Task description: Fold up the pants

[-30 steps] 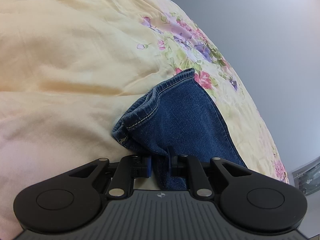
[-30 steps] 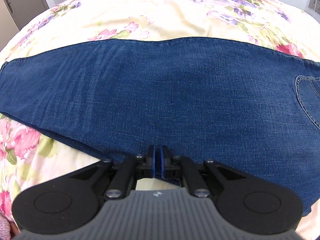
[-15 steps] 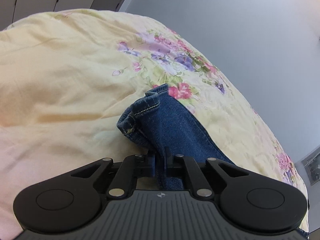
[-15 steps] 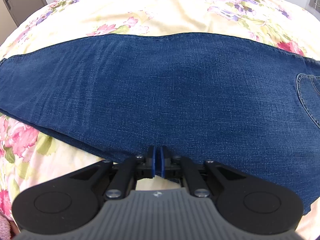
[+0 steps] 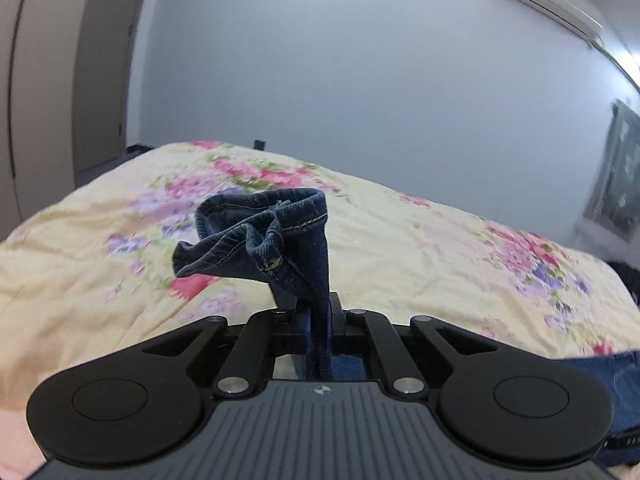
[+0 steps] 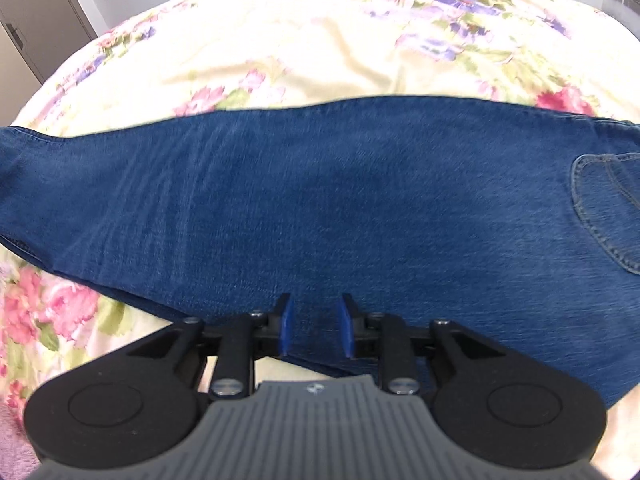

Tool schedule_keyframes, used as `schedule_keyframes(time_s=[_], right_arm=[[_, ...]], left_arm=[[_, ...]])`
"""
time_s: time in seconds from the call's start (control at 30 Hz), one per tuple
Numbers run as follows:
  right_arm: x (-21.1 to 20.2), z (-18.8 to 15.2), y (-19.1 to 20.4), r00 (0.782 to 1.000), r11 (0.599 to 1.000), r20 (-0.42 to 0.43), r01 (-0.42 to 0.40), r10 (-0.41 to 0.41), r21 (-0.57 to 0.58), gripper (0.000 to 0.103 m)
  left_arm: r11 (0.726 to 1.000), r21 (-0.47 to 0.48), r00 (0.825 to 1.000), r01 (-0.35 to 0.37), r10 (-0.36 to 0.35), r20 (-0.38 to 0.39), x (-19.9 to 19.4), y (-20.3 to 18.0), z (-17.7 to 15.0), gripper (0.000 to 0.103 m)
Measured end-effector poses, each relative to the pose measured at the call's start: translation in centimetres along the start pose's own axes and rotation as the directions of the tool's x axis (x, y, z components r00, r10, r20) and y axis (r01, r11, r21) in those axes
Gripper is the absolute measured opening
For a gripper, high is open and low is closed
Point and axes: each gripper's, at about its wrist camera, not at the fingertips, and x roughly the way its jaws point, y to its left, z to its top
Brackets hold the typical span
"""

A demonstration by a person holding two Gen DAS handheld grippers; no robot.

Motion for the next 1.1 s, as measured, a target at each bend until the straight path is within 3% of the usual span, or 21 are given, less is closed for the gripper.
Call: schedule_keyframes(time_s=[0.1, 0.2, 0.37, 0.5, 0.57, 0.6, 0.63, 0.7, 0.77, 0.8, 0.87, 1.1], right_arm=[[-1.7, 0.1, -0.8, 1.0, 0.999, 0.013, -0.028, 0.028, 0.017, 0.021], [-3.3, -0.3, -1.5, 0.999, 0.999, 0.029, -0.045, 0.044, 0.018, 0.021], [-4.3, -0.9, -3.2, 0.998, 0.998, 0.041, -0.052, 0.05, 0.047, 0.021], [-3.7, -1.7, -4.6, 0.998, 0.994, 0.022, -0.056, 0.054, 0.091, 0.021], [-3.3, -2.3, -5.2, 0.998, 0.992, 0.003, -0.066, 0.066, 0.11, 0.021], [-3.1, -2.6, -5.6, 0.997, 0.991, -0.004, -0.074, 0.075, 0.114, 0.021], [-2.9, -2.9, -5.7, 0.997, 0.99, -0.009, -0.08, 0.081, 0.115, 0.021], [-2.5, -3.6, -5.7, 0.995, 0.989, -0.019, -0.097, 0.1, 0.114, 0.022], [-2.2, -4.0, -5.6, 0.992, 0.985, -0.024, -0.124, 0.127, 0.117, 0.022], [-2.1, -4.1, -5.5, 0.99, 0.984, -0.022, -0.135, 0.139, 0.119, 0.022], [-1.7, -4.0, -5.2, 0.987, 0.98, -0.015, -0.154, 0.157, 0.125, 0.023], [-1.1, -3.2, -3.8, 0.965, 0.945, 0.016, -0.258, 0.26, 0.203, 0.033]], left_arm=[[0.985, 0.166, 0.999, 0.043, -0.043, -0.001, 0.0, -5.7, 0.3, 0.006], [0.938, 0.336, 0.997, 0.082, -0.078, -0.025, 0.6, -11.7, -0.9, 0.006], [0.816, 0.546, 0.979, 0.189, -0.115, -0.168, 3.1, -20.4, -6.3, 0.006], [0.706, 0.641, 0.939, 0.302, -0.104, -0.328, 5.0, -24.8, -12.8, 0.006], [0.655, 0.681, 0.926, 0.327, -0.08, -0.368, 5.4, -25.6, -15.7, 0.006], [0.647, 0.681, 0.918, 0.343, -0.076, -0.389, 5.7, -25.6, -16.5, 0.007], [0.657, 0.665, 0.908, 0.357, -0.076, -0.412, 5.9, -25.1, -16.8, 0.007], [0.701, 0.594, 0.883, 0.396, -0.111, -0.457, 6.3, -23.9, -16.3, 0.01], [0.761, 0.465, 0.834, 0.453, -0.178, -0.522, 7.1, -22.6, -14.9, 0.019], [0.781, 0.414, 0.818, 0.468, -0.205, -0.537, 7.1, -22.0, -14.3, 0.021], [0.795, 0.356, 0.792, 0.491, -0.236, -0.563, 7.5, -21.4, -13.7, 0.022], [0.825, 0.223, 0.746, 0.52, -0.311, -0.589, 7.9, -20.3, -13.0, 0.034]])
